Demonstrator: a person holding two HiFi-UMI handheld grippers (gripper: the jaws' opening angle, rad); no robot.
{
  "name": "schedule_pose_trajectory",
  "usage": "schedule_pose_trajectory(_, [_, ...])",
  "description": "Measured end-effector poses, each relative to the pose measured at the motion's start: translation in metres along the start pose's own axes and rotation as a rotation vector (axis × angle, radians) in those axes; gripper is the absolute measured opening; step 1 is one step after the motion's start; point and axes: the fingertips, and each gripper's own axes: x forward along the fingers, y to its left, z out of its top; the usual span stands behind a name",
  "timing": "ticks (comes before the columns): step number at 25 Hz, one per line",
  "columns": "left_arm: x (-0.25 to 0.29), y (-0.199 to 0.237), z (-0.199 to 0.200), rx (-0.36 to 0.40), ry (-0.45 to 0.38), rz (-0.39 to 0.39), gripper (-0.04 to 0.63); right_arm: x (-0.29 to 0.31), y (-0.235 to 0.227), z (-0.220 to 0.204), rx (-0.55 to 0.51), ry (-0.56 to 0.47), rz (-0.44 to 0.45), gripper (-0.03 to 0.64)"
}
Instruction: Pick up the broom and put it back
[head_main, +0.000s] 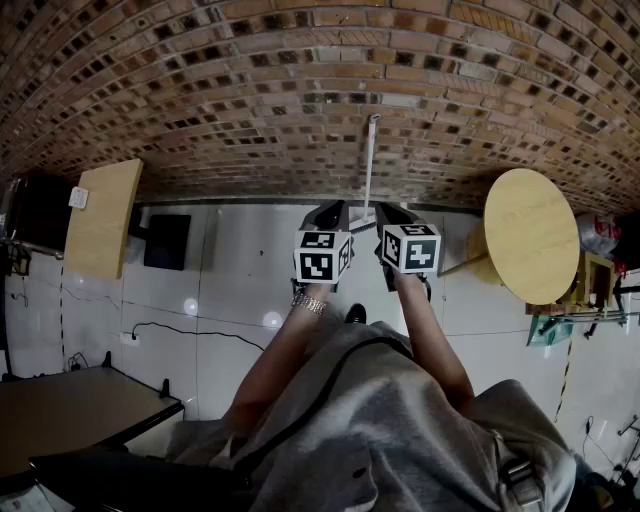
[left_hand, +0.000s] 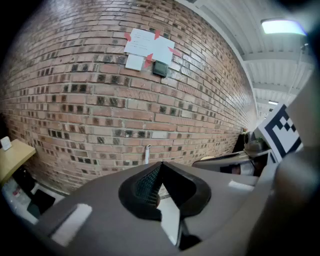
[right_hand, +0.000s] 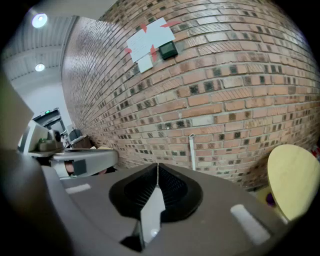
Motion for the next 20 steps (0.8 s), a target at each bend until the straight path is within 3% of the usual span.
schedule_pose_trajectory(6, [0.015,0.028,-0.017,-0.04,0.03,0.063,0.005,0.011,-0.034,0.001,0.035,-0.019,-0.037,0.0])
schedule_pose_trajectory(14, [0.077,0.037,-0.001,-0.029,0.049,0.007,0.005,0.052,-0.065,0.024,0.008,-0.009,-0.072,0.0])
schedule_pose_trajectory(20, [0.148,0.059,0.065,-0.002,-0.001,-0.047,0.005,0.097,-0.101,0.079,-0.025,-0.013,-0.137,0.0])
